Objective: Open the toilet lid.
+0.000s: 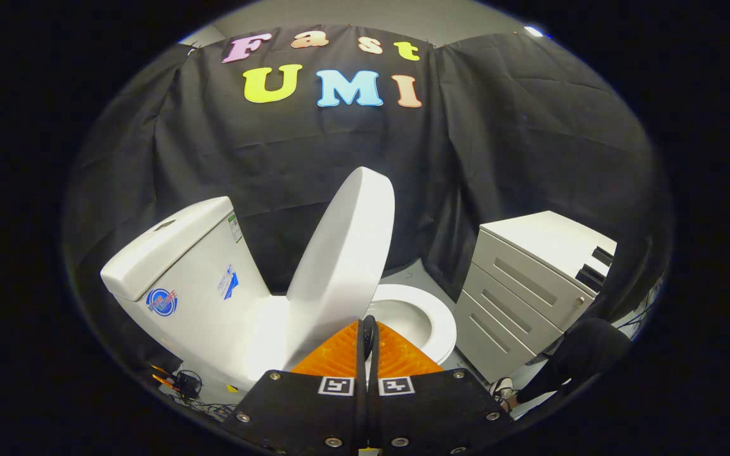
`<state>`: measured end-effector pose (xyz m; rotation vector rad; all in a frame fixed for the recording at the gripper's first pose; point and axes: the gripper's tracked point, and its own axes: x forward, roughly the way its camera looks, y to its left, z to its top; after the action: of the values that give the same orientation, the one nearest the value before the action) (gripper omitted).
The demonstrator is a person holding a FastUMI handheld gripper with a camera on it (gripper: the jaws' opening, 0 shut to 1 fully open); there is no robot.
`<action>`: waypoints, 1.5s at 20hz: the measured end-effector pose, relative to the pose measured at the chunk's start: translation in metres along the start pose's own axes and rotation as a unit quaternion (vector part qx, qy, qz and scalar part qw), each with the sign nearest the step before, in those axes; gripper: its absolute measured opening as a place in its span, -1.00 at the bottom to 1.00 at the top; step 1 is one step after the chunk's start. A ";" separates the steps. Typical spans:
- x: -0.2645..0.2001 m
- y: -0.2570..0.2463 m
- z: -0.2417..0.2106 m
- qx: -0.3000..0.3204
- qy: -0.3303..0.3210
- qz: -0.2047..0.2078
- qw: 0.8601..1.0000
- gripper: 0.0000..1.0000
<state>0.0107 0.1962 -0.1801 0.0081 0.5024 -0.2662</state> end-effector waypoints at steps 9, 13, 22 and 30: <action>-0.020 0.056 0.021 -0.060 -0.027 0.006 0.998 -1.00; -0.027 0.085 0.026 -0.076 -0.042 0.020 0.996 -1.00; -0.041 0.146 0.030 -0.117 -0.066 0.058 0.989 -1.00; -0.047 0.198 0.023 -0.176 -0.076 0.097 0.977 -1.00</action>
<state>0.0320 0.3972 -0.1491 -0.3045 0.3868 0.0171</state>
